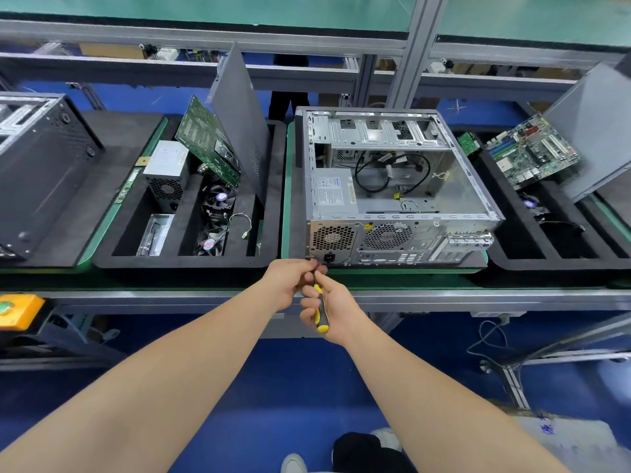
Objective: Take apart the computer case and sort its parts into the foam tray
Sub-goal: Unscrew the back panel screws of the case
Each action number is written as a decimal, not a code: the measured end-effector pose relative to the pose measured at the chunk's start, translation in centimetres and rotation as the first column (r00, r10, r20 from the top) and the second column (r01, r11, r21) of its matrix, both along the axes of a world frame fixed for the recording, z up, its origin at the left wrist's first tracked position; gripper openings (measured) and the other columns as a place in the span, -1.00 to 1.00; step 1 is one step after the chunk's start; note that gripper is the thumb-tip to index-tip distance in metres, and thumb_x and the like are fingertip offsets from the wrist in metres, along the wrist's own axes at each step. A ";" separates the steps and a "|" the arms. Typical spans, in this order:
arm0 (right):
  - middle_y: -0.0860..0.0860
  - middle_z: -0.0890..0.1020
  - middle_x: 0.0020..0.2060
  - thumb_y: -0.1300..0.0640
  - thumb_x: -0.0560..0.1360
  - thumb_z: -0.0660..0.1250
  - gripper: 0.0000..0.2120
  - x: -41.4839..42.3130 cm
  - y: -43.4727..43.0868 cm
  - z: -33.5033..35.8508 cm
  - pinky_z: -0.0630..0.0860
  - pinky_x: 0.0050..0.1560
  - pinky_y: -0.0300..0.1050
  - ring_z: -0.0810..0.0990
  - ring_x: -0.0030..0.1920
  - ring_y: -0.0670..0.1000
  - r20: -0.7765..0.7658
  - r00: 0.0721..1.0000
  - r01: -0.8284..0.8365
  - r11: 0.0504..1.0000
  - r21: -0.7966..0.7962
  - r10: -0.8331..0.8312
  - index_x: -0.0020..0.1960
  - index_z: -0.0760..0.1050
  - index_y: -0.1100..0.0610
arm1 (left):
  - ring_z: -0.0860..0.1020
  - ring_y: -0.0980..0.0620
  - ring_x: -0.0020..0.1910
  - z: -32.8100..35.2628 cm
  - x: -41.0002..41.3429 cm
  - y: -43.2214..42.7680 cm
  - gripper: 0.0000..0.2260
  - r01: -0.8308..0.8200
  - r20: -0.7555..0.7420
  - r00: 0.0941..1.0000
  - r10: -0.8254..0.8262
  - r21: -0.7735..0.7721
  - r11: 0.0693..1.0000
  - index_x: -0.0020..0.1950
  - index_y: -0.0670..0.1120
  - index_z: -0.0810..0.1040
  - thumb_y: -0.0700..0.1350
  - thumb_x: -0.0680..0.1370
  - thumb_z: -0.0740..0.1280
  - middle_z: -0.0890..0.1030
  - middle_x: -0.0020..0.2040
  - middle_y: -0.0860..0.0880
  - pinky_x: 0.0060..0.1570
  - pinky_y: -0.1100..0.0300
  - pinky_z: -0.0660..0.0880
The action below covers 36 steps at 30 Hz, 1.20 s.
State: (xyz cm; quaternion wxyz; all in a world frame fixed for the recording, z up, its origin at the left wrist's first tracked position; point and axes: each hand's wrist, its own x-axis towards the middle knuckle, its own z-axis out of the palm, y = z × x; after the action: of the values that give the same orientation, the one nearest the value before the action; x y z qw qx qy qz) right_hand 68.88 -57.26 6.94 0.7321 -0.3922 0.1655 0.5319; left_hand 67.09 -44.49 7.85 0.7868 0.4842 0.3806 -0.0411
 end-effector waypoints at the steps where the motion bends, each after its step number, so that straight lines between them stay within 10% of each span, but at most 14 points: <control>1: -0.04 0.35 -0.41 -0.10 0.75 0.17 -0.63 0.1 0.0 0.1 0.27 -0.57 -0.27 0.28 -0.53 -0.11 -0.008 1.000 0.001 1.000 0.005 -0.001 -0.09 0.53 0.09 | 0.64 0.05 -0.26 0.0 -0.1 0.1 -0.78 0.005 0.009 1.000 -0.005 -0.008 1.000 0.15 -0.33 0.66 -0.20 0.61 0.38 0.67 -0.31 -0.10 -0.10 0.18 0.60; 9: 0.03 0.44 -0.45 0.02 0.74 0.18 -0.71 0.1 0.9 0.2 0.25 -0.53 -0.19 0.27 -0.56 -0.03 0.281 0.954 -0.004 0.943 -0.333 0.103 -0.07 0.49 0.15 | 0.66 -0.03 0.03 0.4 -0.2 0.7 -0.74 0.089 0.028 0.996 -0.087 -0.082 0.993 0.29 -0.30 0.57 -0.28 0.62 0.27 0.67 0.19 -0.23 0.20 0.09 0.55; 14: 0.08 0.64 -0.30 0.05 0.71 0.15 -0.67 -0.7 1.4 0.3 0.59 -0.38 0.00 0.59 -0.48 0.06 0.683 0.556 0.233 0.701 -0.675 0.473 -0.10 0.59 0.14 | 0.63 -0.10 0.07 0.4 -0.4 0.4 -0.73 0.113 0.018 0.994 -0.112 -0.023 0.993 0.30 -0.30 0.56 -0.29 0.62 0.27 0.65 0.21 -0.25 0.12 0.11 0.56; 17: 0.07 0.70 -0.06 0.01 0.71 0.16 -0.72 -0.7 1.5 0.2 0.58 -0.10 0.03 0.67 -0.05 0.16 0.632 0.334 0.377 0.516 -0.769 0.699 0.04 0.63 0.04 | 0.64 -0.10 0.08 0.4 -0.3 0.0 -0.75 0.088 0.005 0.996 -0.088 0.003 0.996 0.28 -0.28 0.59 -0.25 0.62 0.33 0.67 0.17 -0.23 0.06 0.12 0.57; 21: 0.04 0.71 -0.03 -0.01 0.71 0.15 -0.73 -0.6 1.8 -0.3 0.39 -0.14 -0.04 0.69 -0.01 0.17 0.523 0.199 0.491 0.378 -0.785 0.829 0.09 0.61 0.02 | 0.65 -0.03 -0.05 0.3 0.0 -0.7 -0.76 0.008 -0.009 1.000 -0.007 0.039 0.999 0.22 -0.28 0.64 -0.22 0.57 0.44 0.69 0.07 -0.20 -0.05 0.17 0.59; 26: 0.03 0.69 -0.17 -0.02 0.69 0.18 -0.72 0.0 1.1 -1.0 0.56 -0.19 0.00 0.68 -0.15 0.14 0.646 0.280 0.386 0.533 -0.753 0.710 -0.04 0.62 0.02 | 0.66 -0.13 0.05 -0.1 0.3 -0.7 -0.78 -0.039 -0.016 0.999 0.041 0.128 0.991 0.17 -0.30 0.65 -0.24 0.56 0.45 0.69 0.09 -0.25 0.03 0.10 0.61; 29: 0.02 0.68 -0.41 -0.05 0.67 0.23 -0.70 0.5 0.7 -0.9 0.68 -0.27 0.09 0.65 -0.47 0.06 0.682 0.543 0.176 0.727 -0.664 0.491 -0.09 0.64 0.06 | 0.66 -0.14 0.05 0.0 0.4 -0.6 -0.78 -0.020 -0.007 1.000 0.021 0.120 0.993 0.19 -0.34 0.62 -0.26 0.58 0.42 0.69 0.10 -0.25 0.07 0.06 0.61; 32: 0.04 0.62 -0.42 -0.13 0.67 0.30 -0.66 0.3 0.3 -0.9 0.47 -0.45 -0.10 0.48 -0.53 0.00 0.409 0.885 -0.006 0.883 -0.469 0.223 0.06 0.64 0.14 | 0.69 -0.11 -0.01 0.3 0.3 -0.5 -0.80 0.027 -0.007 1.000 -0.026 0.079 0.997 0.20 -0.30 0.60 -0.24 0.62 0.37 0.72 0.07 -0.19 -0.08 0.09 0.63; 36: 0.04 0.51 -0.35 -0.18 0.71 0.18 -0.58 -0.2 -0.2 -1.0 0.40 -0.43 -0.15 0.41 -0.45 -0.01 0.135 0.988 -0.057 0.993 -0.106 0.071 0.06 0.60 0.13 | 0.72 0.02 -0.21 0.5 0.1 -0.2 -0.84 0.072 -0.033 0.997 -0.069 0.067 0.995 0.14 -0.24 0.63 -0.19 0.63 0.36 0.75 0.00 -0.10 -0.25 0.14 0.62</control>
State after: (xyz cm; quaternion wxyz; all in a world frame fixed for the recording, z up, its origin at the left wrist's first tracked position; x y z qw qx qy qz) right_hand 68.71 -57.49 5.93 0.7034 -0.4702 0.1284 0.5174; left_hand 67.16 -44.72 8.35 0.7618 0.5233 0.3766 -0.0634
